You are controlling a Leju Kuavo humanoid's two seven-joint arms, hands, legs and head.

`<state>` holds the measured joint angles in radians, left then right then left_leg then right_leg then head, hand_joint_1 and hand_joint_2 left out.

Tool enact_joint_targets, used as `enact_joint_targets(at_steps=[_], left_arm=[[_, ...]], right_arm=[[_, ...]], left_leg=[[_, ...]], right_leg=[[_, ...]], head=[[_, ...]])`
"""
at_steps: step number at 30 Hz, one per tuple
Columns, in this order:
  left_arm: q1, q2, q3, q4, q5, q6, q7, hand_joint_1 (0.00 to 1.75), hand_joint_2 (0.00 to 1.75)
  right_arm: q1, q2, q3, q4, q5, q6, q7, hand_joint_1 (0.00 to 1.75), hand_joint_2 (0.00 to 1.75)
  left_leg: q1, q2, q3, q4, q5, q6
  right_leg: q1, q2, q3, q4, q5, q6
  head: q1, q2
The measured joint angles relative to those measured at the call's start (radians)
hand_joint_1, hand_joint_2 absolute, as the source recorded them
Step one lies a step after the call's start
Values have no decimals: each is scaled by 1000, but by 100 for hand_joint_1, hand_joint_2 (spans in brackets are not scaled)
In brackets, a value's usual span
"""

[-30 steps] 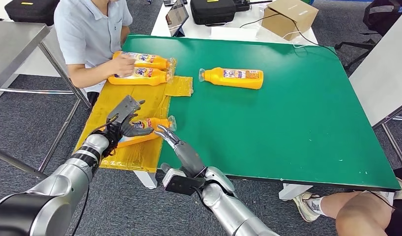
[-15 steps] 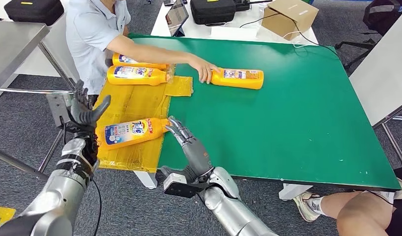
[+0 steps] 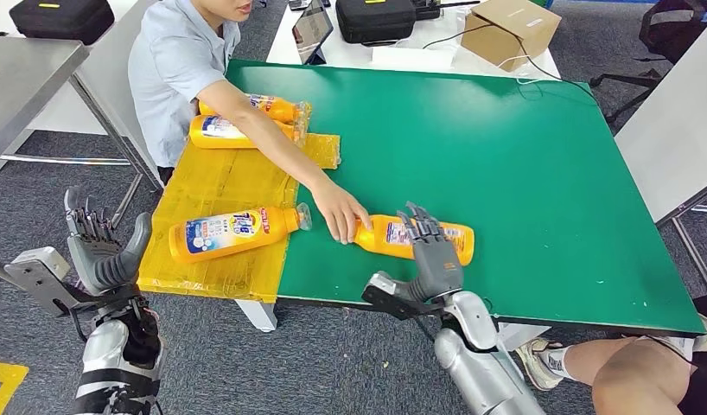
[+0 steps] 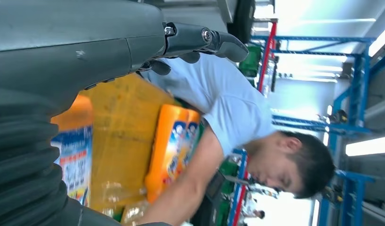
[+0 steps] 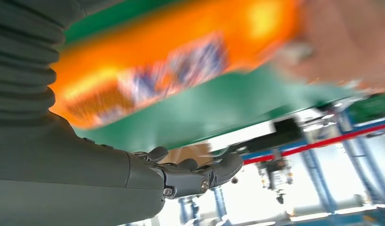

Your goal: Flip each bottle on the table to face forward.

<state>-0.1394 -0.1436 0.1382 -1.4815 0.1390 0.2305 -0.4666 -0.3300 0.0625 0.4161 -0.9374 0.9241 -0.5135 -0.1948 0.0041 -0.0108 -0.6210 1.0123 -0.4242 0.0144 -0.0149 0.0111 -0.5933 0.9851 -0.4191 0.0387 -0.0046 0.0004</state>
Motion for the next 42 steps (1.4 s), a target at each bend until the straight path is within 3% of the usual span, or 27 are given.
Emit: enact_joint_targets(at_steps=[8, 24, 30, 37, 41, 42], left_arm=[[44, -14, -34, -91, -3, -6, 15, 0, 175], [-7, -16, -128, -70, -2, -38, 47, 0, 175], [-26, -15, -144, -44, 17, -62, 65, 0, 175], [-30, -11, -151, -34, 17, -74, 74, 0, 175], [-38, -10, -151, -24, 13, -78, 76, 0, 175], [-41, -10, -151, -20, 12, -80, 76, 0, 175]], right_arm=[[-14, -32, -76, 16, 47, 39, 44, 0, 175], [-210, -22, -135, 342, 73, 94, 48, 0, 175], [-272, -9, -141, 416, 65, 208, 71, 0, 175], [-354, 5, -129, 495, 138, 377, 232, 1, 175], [-394, 9, -112, 530, 164, 460, 294, 174, 175], [-401, 11, -108, 536, 167, 476, 302, 175, 175]], left_leg=[[0, 0, 1, 0, 0, 0], [0, 0, 1, 0, 1, 0], [0, 1, 1, 0, 1, 0], [1, 2, 5, 0, 1, 0], [1, 1, 8, 0, 1, 0], [1, 1, 9, 0, 1, 0]], right_leg=[[1, 0, 0, 1, 0, 0], [1, 0, 0, 1, 1, 0], [1, 0, 0, 1, 1, 0], [1, 0, 4, 1, 1, 0], [1, 0, 7, 0, 1, 0], [1, 0, 8, 0, 1, 0]], head=[[-1, 0], [-1, 0], [-1, 0], [0, 0], [0, 0], [0, 0]])
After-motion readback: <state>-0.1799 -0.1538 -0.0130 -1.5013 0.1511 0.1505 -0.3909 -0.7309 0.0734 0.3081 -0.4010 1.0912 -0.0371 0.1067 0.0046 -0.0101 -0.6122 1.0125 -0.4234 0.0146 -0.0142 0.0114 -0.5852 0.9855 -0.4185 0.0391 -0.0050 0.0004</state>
